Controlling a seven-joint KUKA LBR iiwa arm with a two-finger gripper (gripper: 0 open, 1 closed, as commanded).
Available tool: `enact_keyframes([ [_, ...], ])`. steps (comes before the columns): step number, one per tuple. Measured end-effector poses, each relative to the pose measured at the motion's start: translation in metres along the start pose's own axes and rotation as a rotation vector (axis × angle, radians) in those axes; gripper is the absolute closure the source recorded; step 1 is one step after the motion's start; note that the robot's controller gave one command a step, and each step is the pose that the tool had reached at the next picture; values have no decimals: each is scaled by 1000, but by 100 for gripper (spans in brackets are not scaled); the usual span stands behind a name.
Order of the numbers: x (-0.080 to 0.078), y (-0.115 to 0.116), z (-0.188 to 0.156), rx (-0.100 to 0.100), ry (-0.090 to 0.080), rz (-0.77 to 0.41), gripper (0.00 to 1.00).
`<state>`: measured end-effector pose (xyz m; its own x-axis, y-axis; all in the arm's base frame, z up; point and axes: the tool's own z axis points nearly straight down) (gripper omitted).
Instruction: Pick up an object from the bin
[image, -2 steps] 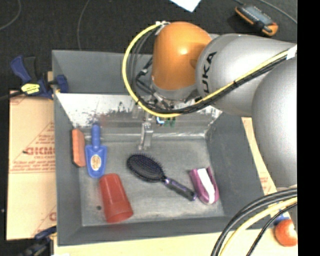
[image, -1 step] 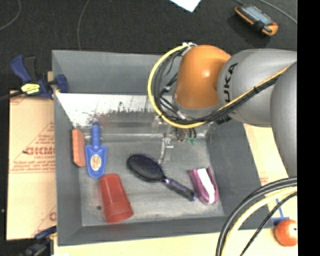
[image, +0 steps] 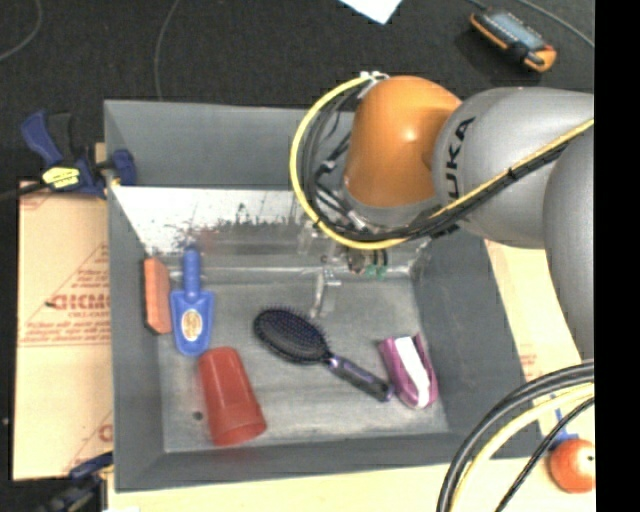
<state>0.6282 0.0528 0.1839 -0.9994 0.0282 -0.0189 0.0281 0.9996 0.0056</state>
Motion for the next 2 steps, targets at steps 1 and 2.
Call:
enact_keyframes([
  [1, 7, 2, 19, 0, -9, -2, 0],
  [2, 14, 5, -8, 1, -8, -239, 0],
])
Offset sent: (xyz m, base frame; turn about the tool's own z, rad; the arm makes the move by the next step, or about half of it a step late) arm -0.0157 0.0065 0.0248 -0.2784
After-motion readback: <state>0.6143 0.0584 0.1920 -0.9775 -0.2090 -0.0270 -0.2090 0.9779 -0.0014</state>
